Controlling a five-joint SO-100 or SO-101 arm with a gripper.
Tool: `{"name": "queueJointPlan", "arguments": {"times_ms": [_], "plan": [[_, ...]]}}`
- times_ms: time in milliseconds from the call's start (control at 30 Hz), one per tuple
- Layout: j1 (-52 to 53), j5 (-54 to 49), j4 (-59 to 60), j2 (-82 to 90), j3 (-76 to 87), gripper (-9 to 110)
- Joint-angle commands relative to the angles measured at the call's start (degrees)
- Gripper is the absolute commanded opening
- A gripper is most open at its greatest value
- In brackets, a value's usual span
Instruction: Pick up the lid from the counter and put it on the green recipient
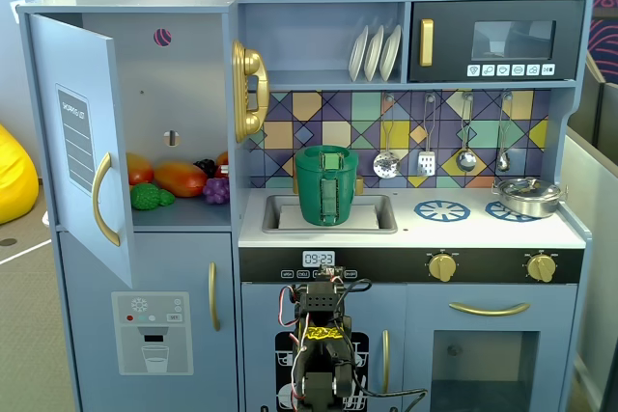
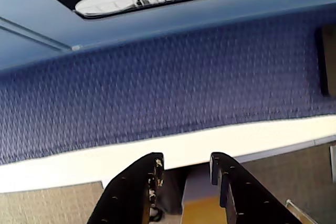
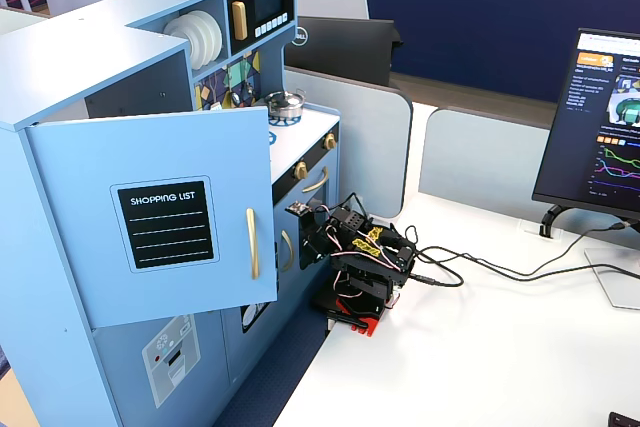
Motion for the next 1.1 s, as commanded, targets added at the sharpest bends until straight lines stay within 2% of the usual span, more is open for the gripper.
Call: {"name": "queueJointPlan", "arguments": {"times_ms": [0, 267, 433, 1067], "plan": [[-0.5, 1.1, 7.4, -0.3, 2.7, 0], [-0.2, 1.9, 9.8, -0.2, 2.9, 1], [-1.1, -2.0, 10.3, -0.2, 2.9, 1], [-1.1, -1.4, 10.4, -0.2, 2.9, 1]]}}
